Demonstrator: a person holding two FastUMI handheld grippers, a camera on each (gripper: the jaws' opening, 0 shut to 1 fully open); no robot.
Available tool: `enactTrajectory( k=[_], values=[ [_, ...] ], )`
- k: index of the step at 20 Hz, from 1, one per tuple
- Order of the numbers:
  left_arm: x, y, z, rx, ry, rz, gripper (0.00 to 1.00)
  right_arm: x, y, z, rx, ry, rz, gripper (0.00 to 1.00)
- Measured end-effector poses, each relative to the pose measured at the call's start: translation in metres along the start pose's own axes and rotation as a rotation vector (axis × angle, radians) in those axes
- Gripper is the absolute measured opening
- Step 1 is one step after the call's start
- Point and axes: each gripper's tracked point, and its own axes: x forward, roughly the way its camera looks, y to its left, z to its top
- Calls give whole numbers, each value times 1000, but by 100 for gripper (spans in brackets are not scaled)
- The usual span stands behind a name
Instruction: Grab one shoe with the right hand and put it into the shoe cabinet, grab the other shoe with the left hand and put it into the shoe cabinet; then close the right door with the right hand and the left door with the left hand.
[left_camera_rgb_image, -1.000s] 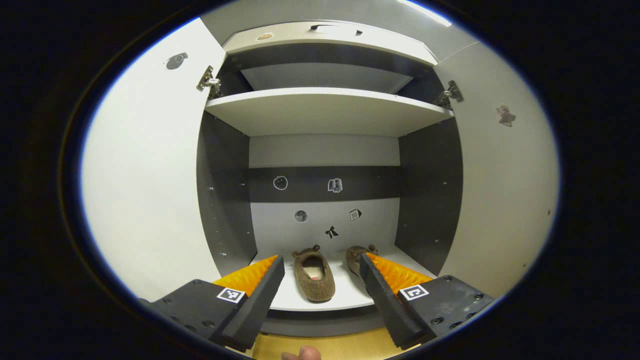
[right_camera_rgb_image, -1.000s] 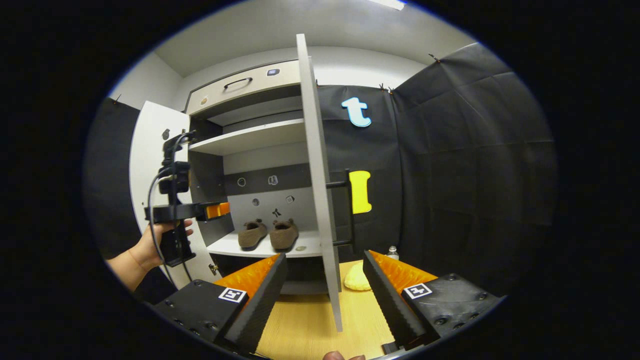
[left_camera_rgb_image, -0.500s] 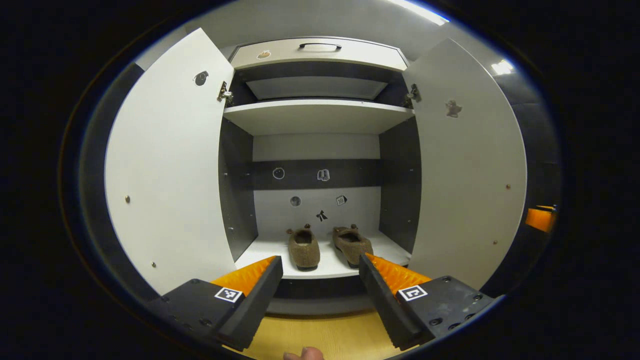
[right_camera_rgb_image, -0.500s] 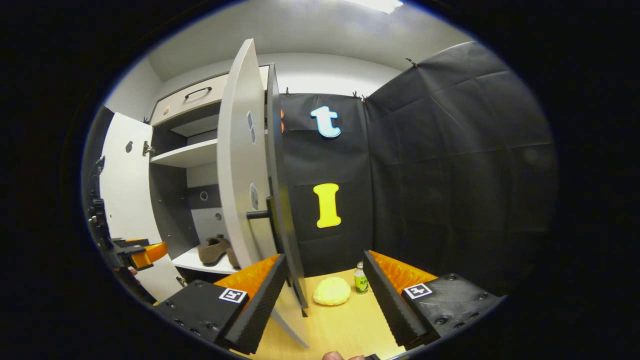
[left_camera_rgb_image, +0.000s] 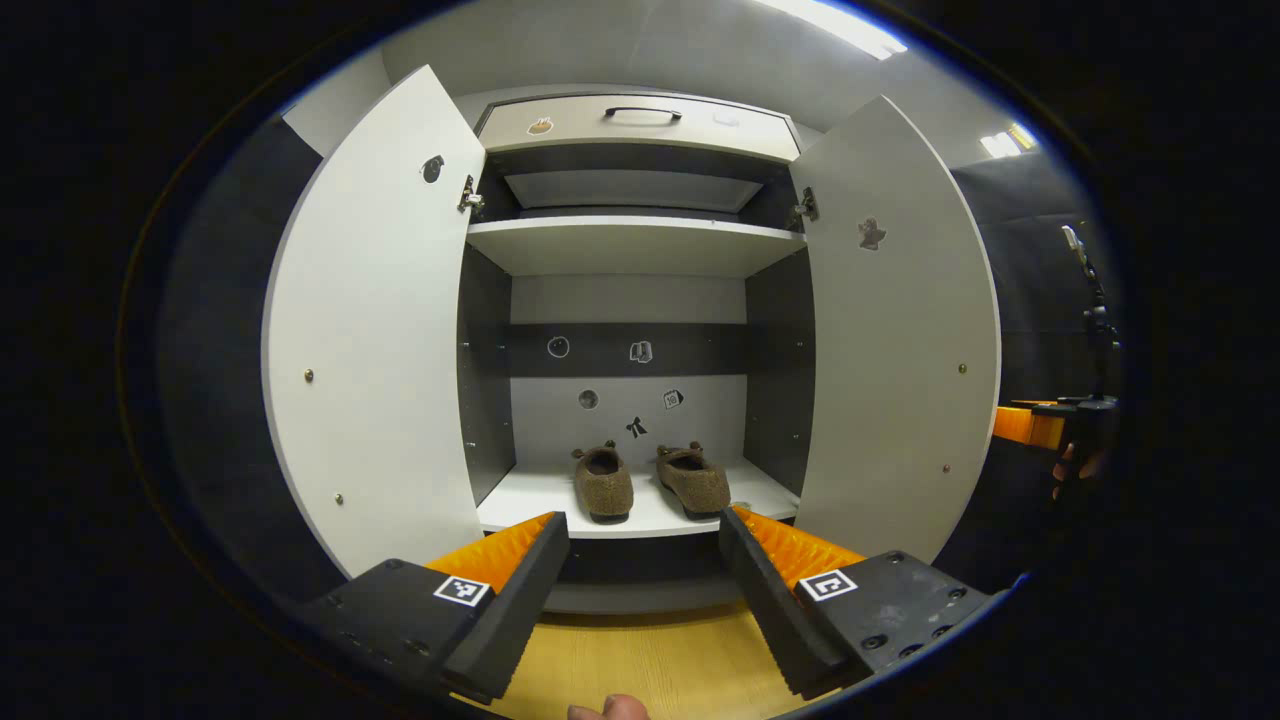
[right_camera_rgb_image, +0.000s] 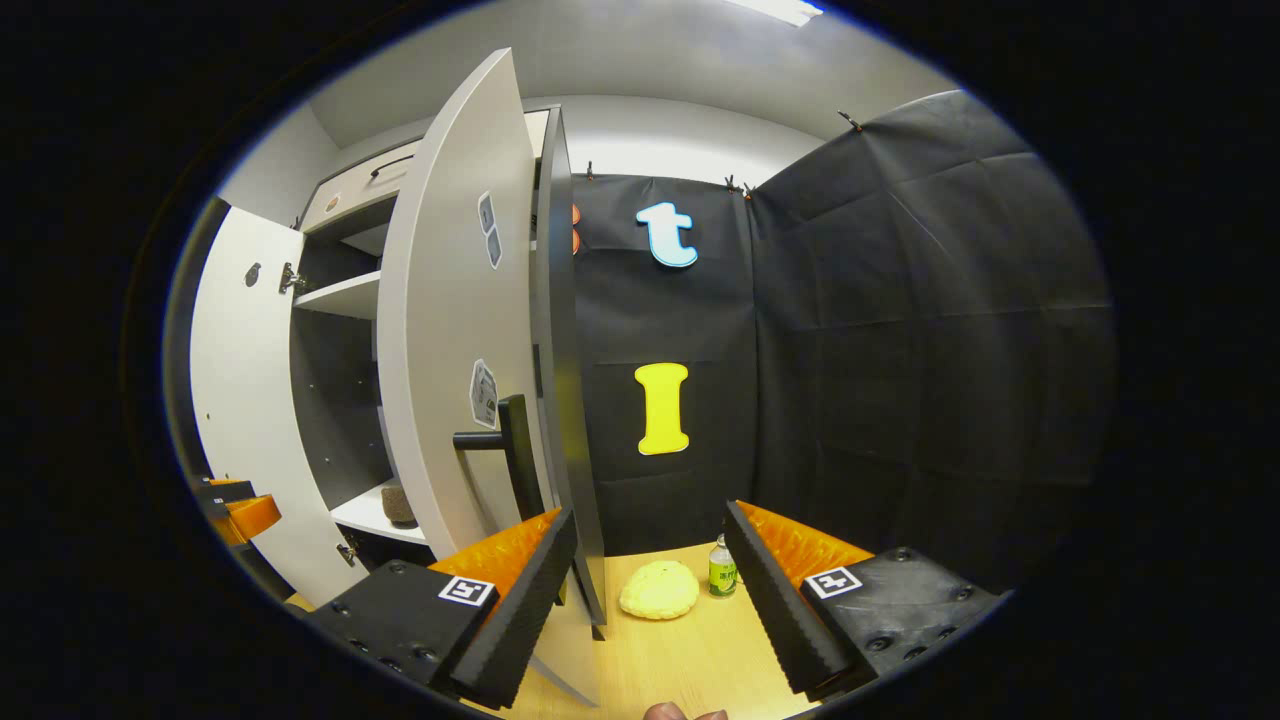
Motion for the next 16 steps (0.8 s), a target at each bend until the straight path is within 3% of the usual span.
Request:
enactTrajectory(
  k=[6,16],
  values=[
    [-11,7,1,49,-22,-13,96,-5,19,-3,16,2,1,97],
    [-28,52,-4,22,-8,11,96,-13,74,-10,40,-1,20,97]
  ],
)
